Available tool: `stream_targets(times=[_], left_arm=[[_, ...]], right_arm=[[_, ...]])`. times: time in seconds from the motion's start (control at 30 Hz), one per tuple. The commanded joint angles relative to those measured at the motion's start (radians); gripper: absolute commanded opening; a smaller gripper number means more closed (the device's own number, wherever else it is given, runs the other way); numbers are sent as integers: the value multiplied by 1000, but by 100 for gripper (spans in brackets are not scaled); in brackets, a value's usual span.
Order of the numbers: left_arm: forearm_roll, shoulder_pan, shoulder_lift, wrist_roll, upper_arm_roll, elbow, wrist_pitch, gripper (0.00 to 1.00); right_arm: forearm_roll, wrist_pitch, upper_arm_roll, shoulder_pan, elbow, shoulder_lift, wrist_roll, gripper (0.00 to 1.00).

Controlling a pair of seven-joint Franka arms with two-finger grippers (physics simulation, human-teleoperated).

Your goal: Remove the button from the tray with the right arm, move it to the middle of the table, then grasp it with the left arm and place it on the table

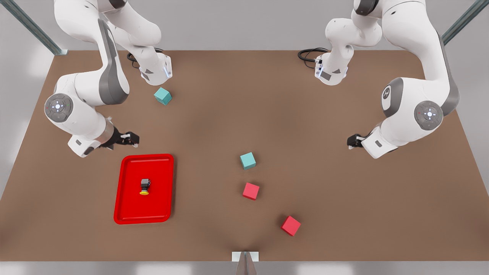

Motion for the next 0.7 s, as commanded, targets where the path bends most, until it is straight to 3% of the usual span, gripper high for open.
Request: stream_targets(times=[0.0, 0.23, 0.37, 0.67], left_arm=[[2, 0, -2, 43, 0, 1, 53, 100], [20, -2, -17, 26, 5, -2, 25, 100], [20, 12, 30, 5, 20, -4, 125, 100], [14, 12, 23, 0, 20, -7, 116, 100]], right_arm=[[0, 64, 1, 0, 1, -1, 46, 100], [-6, 87, 2, 12, -8, 28, 57, 100], [-49, 262, 1, 11, -77, 146, 49, 100], [-128, 547, -7, -27, -76, 421, 52, 100]])
